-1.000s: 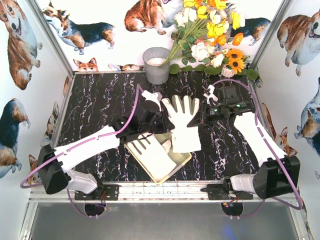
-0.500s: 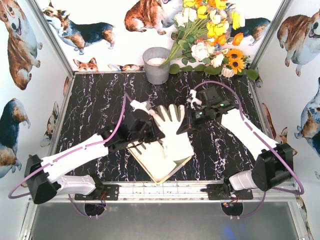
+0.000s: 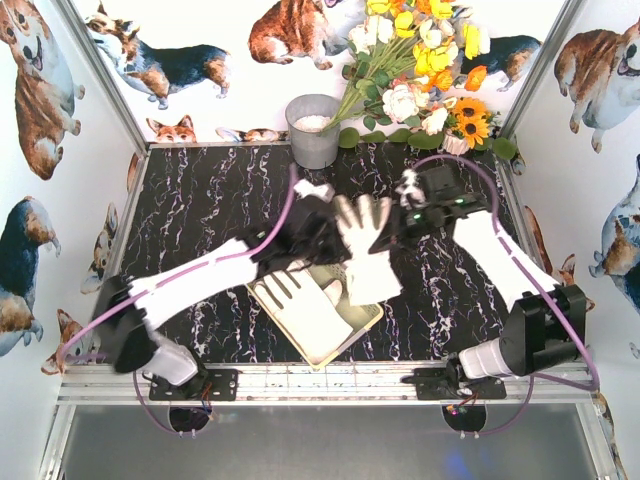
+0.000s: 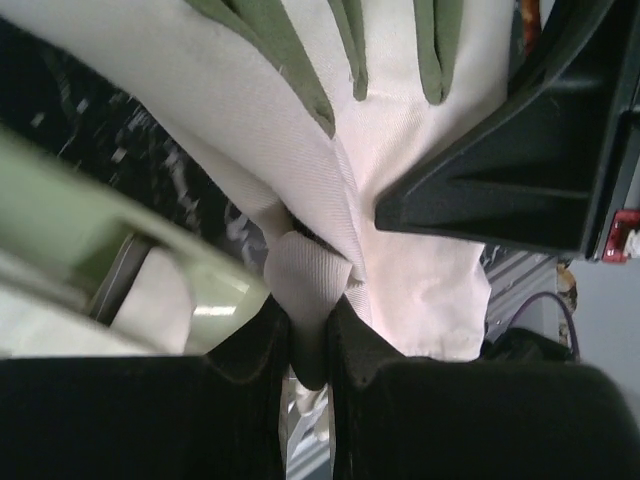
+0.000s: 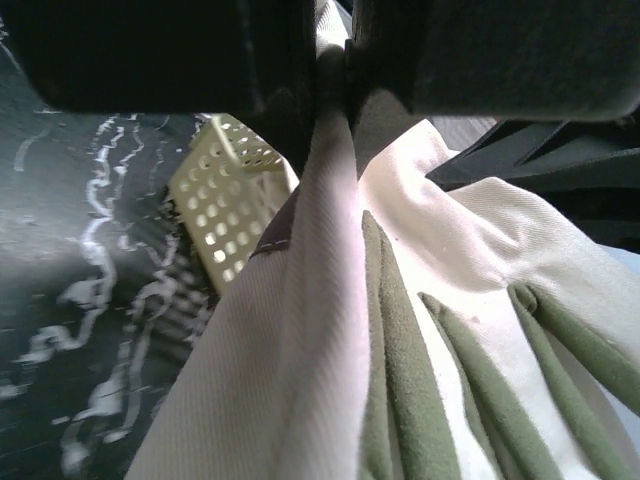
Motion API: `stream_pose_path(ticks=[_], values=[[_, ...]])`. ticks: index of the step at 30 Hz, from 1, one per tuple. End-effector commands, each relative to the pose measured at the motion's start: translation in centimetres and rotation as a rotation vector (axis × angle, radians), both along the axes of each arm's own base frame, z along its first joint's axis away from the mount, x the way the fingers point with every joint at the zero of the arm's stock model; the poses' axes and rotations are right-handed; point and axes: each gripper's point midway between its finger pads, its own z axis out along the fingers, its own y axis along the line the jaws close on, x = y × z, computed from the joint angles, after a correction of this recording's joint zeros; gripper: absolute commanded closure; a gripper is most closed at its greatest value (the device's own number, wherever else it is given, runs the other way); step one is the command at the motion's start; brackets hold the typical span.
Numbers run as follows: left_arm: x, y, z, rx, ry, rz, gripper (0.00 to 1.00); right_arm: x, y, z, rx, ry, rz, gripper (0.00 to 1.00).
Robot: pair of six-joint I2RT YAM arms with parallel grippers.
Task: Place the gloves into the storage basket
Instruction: Turn over the glove at the center of the board.
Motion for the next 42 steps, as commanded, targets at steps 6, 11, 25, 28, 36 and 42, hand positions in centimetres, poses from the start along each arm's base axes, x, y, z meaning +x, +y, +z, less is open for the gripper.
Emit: stream_pose_path(ticks=[6, 11, 25, 28, 36, 42], values=[[4.6, -8.5, -1.1, -0.006, 0.000, -0.238, 0.80, 2.6, -8.3, 1.8, -0.099, -0.117, -0.209, 1.00], [8.8, -7.5, -0.8, 0.020, -0.057, -0.220, 0.44, 2.1, -12.5, 1.4, -0.261, -0.073, -0.298, 1.00], [12.6, -1.5, 0.8, 0.022, -0.157, -0.140, 0.33, 2.0, -23.2, 1.7, -0.866, -0.075, -0.369, 1.00], [12.2, 0.6, 1.1, 0.026, -0.165, -0.102, 0.32, 2.0, -25.4, 1.1, -0.996, -0.034, -0.360, 1.00], [10.9, 6.4, 0.3, 0.072, -0.146, -0.014, 0.32, 3.5, -27.5, -1.0, -1.313, 0.052, -0.283, 1.00], [10.1, 9.1, -0.8, 0.080, -0.110, 0.033, 0.32, 7.3, -21.3, -5.8, -1.301, 0.036, -0.132, 1.00]])
